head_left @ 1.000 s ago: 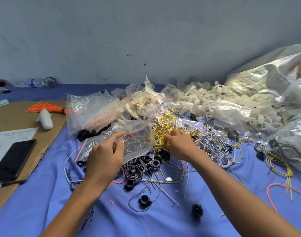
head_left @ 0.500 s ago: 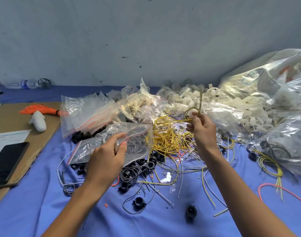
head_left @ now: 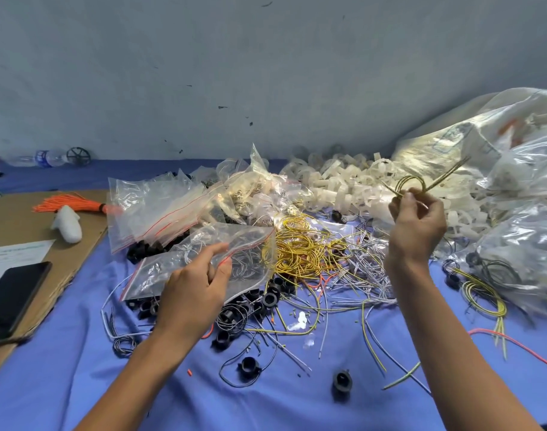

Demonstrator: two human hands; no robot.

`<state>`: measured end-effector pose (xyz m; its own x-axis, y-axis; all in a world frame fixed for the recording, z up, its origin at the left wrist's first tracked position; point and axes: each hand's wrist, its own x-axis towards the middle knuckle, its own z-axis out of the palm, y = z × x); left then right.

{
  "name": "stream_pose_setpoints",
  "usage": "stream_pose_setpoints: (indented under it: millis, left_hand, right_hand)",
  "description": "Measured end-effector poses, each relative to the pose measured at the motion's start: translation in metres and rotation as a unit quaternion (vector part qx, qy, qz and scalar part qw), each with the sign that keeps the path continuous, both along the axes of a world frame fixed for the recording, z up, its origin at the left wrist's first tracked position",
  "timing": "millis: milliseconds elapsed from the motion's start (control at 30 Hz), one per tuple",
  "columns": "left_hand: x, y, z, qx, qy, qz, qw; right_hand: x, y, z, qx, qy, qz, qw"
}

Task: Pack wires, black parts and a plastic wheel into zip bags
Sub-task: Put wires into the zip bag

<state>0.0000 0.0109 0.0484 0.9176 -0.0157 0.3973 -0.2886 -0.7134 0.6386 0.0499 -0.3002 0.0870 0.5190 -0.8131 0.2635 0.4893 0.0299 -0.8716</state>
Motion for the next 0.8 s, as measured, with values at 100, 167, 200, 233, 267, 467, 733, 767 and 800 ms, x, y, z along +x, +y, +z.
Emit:
stream_pose_setpoints:
  millis: [100,167,200,233,267,467,733,767,800]
  left_hand:
    - [0.0,0.0,0.001,0.002,0.002,0.002,1.0]
    - [0.0,-0.002,0.001,-0.001,0.005,-0.002,1.0]
    - [0.0,-0.004,0.001,0.0,0.006,-0.005,1.0]
    - [0.0,-0.005,0.001,0.003,0.006,-0.007,1.0]
    - [0.001,-0.007,0.0,0.006,0.008,-0.008,1.0]
    - [-0.002,-0.019,-0.004,0.053,0.041,-0.018,0.998]
    - [-0.026,-0.025,-0.011,0.141,0.006,-0.046,0.989]
    - [-0.031,-0.024,-0.012,0.149,-0.003,-0.054,0.987]
    - [-0.035,-0.023,-0.014,0.151,-0.013,-0.064,0.986]
  right_hand:
    - [-0.005,-0.002,0.007,0.012,0.003,0.076,0.997]
    - [-0.012,0.003,0.011,0.05,0.0,0.138,0.989]
    - [-0.018,0.008,0.012,0.073,0.002,0.184,0.98]
    - [-0.025,0.014,0.012,0.086,0.009,0.239,0.967]
    - [-0.032,0.022,0.01,0.082,0.02,0.298,0.951]
    - [-0.066,0.099,-0.017,-0.042,0.152,0.543,0.825]
    - [-0.062,0.153,-0.049,0.036,0.281,0.572,0.77]
    - [-0.059,0.155,-0.049,0.062,0.284,0.572,0.767]
    - [-0.054,0.156,-0.051,0.094,0.281,0.567,0.768]
